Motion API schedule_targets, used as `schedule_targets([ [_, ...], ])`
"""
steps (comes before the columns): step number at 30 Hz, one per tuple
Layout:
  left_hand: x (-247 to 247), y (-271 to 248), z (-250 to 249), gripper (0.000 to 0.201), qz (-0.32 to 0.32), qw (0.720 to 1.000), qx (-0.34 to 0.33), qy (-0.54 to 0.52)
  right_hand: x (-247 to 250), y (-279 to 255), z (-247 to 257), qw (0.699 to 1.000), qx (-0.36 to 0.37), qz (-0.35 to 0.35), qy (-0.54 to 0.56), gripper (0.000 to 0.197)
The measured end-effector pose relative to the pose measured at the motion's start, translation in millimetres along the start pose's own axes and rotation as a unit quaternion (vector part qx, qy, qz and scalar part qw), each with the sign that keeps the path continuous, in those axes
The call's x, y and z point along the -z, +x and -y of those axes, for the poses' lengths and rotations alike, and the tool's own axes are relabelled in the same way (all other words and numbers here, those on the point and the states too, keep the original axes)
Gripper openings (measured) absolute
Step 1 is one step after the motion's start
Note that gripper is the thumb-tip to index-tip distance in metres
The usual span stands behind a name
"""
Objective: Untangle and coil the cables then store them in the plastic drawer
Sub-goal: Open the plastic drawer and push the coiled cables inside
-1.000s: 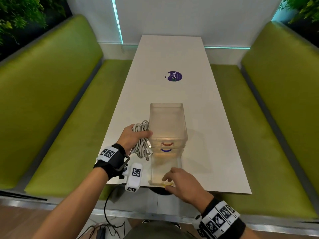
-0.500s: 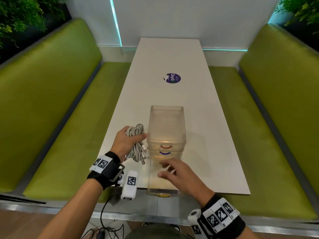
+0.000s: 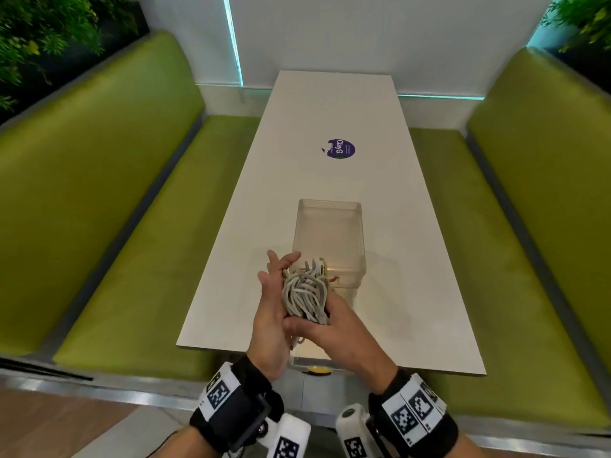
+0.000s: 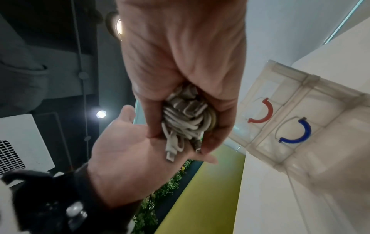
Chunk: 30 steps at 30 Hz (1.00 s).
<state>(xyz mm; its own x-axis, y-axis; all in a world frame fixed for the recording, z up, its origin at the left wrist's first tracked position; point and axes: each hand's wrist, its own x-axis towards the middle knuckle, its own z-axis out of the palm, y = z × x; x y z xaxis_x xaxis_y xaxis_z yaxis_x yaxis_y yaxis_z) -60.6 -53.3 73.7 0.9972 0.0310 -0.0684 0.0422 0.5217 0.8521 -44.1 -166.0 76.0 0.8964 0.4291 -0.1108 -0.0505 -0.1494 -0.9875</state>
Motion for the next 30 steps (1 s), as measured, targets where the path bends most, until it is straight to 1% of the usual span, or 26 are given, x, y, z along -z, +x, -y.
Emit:
schedule_targets([
  [2,2,4,3,0.094,0.015,0.998,-0.007,0.058,-3,-1,-4,0.999,0.017,-0.029,0.000,0.045],
  [3,4,6,5,0.092,0.031,0.995,-0.002,0.100,-2,-1,-6,0.999,0.022,-0.041,-0.004,0.043],
  [4,5,9,6,0.087,0.047,0.985,0.005,0.166,0,-1,-7,0.998,0.020,-0.051,-0.012,0.040],
  [5,8,14,6,0.080,0.055,0.967,0.007,0.249,4,-1,-9,0.998,0.013,-0.058,-0.021,0.036],
  [6,11,21,5,0.075,0.061,0.941,0.008,0.332,8,-2,-10,0.998,0.005,-0.057,-0.029,0.032],
  [7,14,28,3,0.074,0.065,0.917,0.008,0.394,12,-2,-11,0.998,-0.005,-0.046,-0.041,0.029],
  [9,17,44,-6,0.081,0.073,0.887,-0.008,0.457,19,-4,-14,0.996,-0.039,-0.014,-0.084,0.027],
  [10,17,54,-10,0.086,0.077,0.879,-0.018,0.471,22,-2,-18,0.992,-0.057,0.003,-0.114,0.026],
  [11,17,63,-14,0.088,0.078,0.871,-0.023,0.484,23,1,-24,0.983,-0.073,0.017,-0.167,0.023],
  [12,17,73,-16,0.084,0.076,0.858,-0.033,0.507,24,5,-31,0.965,-0.091,0.033,-0.243,0.022],
  [13,18,82,-16,0.076,0.077,0.831,-0.050,0.548,24,10,-37,0.936,-0.114,0.051,-0.329,0.026],
  [14,20,91,-15,0.071,0.087,0.789,-0.066,0.605,24,15,-43,0.896,-0.137,0.066,-0.418,0.031],
  [15,24,100,-13,0.070,0.115,0.736,-0.071,0.664,23,20,-47,0.851,-0.155,0.079,-0.495,0.034],
  [16,28,107,-10,0.072,0.154,0.681,-0.057,0.714,21,22,-50,0.813,-0.166,0.091,-0.551,0.033],
  [17,32,112,-7,0.074,0.192,0.635,-0.030,0.748,17,24,-53,0.782,-0.175,0.100,-0.589,0.031],
  [18,36,115,-4,0.077,0.219,0.608,-0.005,0.763,12,26,-55,0.755,-0.189,0.104,-0.619,0.029],
  [19,40,117,-3,0.078,0.232,0.599,0.007,0.766,8,30,-58,0.733,-0.207,0.099,-0.640,0.028],
  [22,43,117,-5,0.072,0.223,0.613,-0.006,0.758,-2,47,-58,0.675,-0.252,0.074,-0.690,0.029],
  [23,43,117,-5,0.070,0.219,0.611,-0.010,0.761,-2,53,-57,0.653,-0.256,0.076,-0.709,0.029],
  [25,41,116,-6,0.068,0.207,0.594,-0.014,0.777,-3,62,-56,0.605,-0.259,0.090,-0.747,0.029],
  [26,40,115,-6,0.068,0.200,0.585,-0.015,0.786,-4,64,-58,0.587,-0.266,0.092,-0.759,0.030],
  [27,39,115,-5,0.067,0.193,0.577,-0.016,0.793,-7,65,-62,0.581,-0.278,0.088,-0.760,0.031],
  [28,38,114,-4,0.067,0.189,0.574,-0.017,0.797,-9,67,-67,0.582,-0.295,0.080,-0.754,0.033],
  [29,37,114,-3,0.067,0.186,0.571,-0.018,0.799,-11,68,-72,0.586,-0.311,0.068,-0.745,0.035],
  [30,37,113,-2,0.067,0.184,0.568,-0.021,0.802,-13,71,-77,0.597,-0.323,0.056,-0.732,0.036],
])
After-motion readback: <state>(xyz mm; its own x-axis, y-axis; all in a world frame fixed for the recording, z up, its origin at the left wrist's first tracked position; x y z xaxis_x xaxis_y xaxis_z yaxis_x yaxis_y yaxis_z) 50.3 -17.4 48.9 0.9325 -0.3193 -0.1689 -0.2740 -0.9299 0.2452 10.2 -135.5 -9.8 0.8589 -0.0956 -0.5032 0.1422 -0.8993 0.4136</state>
